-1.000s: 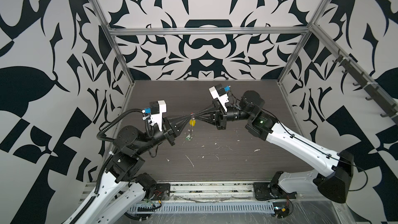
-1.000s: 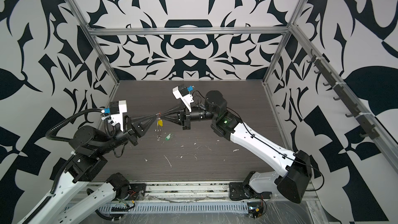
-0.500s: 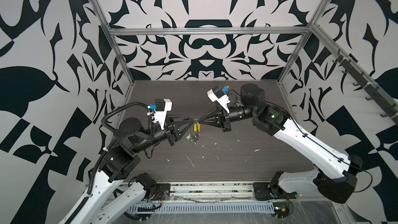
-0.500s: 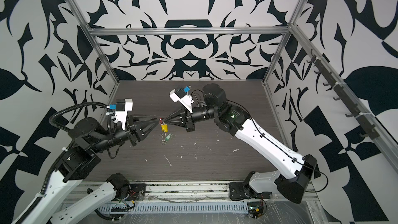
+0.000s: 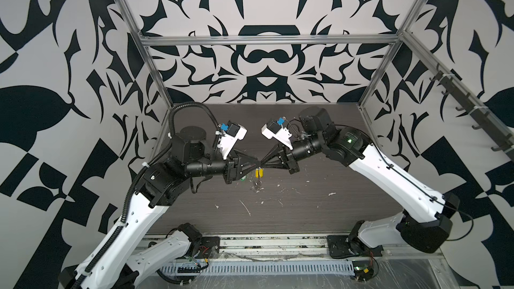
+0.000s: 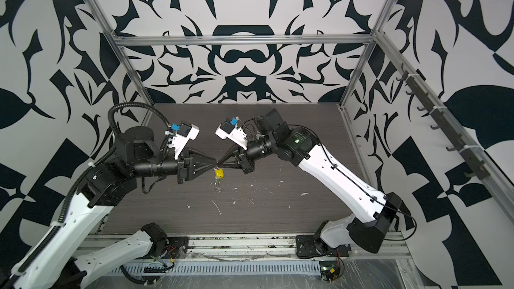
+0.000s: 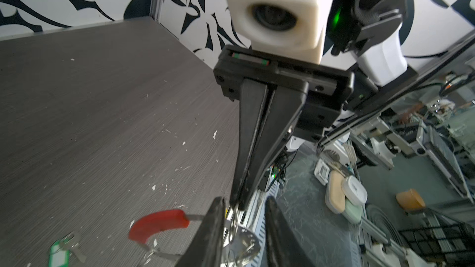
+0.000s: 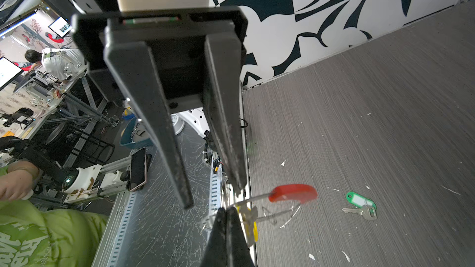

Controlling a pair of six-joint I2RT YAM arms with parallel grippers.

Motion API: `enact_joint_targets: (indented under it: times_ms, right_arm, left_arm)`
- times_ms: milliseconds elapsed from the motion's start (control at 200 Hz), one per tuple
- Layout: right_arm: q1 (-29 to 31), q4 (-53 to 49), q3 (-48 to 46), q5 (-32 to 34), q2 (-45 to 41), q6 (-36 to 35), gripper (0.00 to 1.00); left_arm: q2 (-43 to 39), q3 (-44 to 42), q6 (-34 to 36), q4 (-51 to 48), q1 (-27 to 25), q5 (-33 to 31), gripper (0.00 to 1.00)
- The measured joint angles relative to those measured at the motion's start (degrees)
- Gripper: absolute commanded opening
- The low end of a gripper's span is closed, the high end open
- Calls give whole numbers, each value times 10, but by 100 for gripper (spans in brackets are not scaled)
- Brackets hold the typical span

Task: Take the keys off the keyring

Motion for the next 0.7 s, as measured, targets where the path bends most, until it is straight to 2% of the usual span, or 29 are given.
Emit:
enact_joint_targets:
  times_ms: [270,475,645,700]
  right_arm:
    - [0,-28,17,3,0,-13,0]
    - [1,-32,22,8,0,-15,0]
    - [2,-31,25,14,2,-12,0]
    - [3,-24,25,23,2,-9,14]
  left_arm:
    - [17,19,7,-35,0,16,19]
    - [25,26,10,-40,0,17,0]
    - [22,25,9,-35,0,8,0]
    - [13,13,6,-19,0,-2,0]
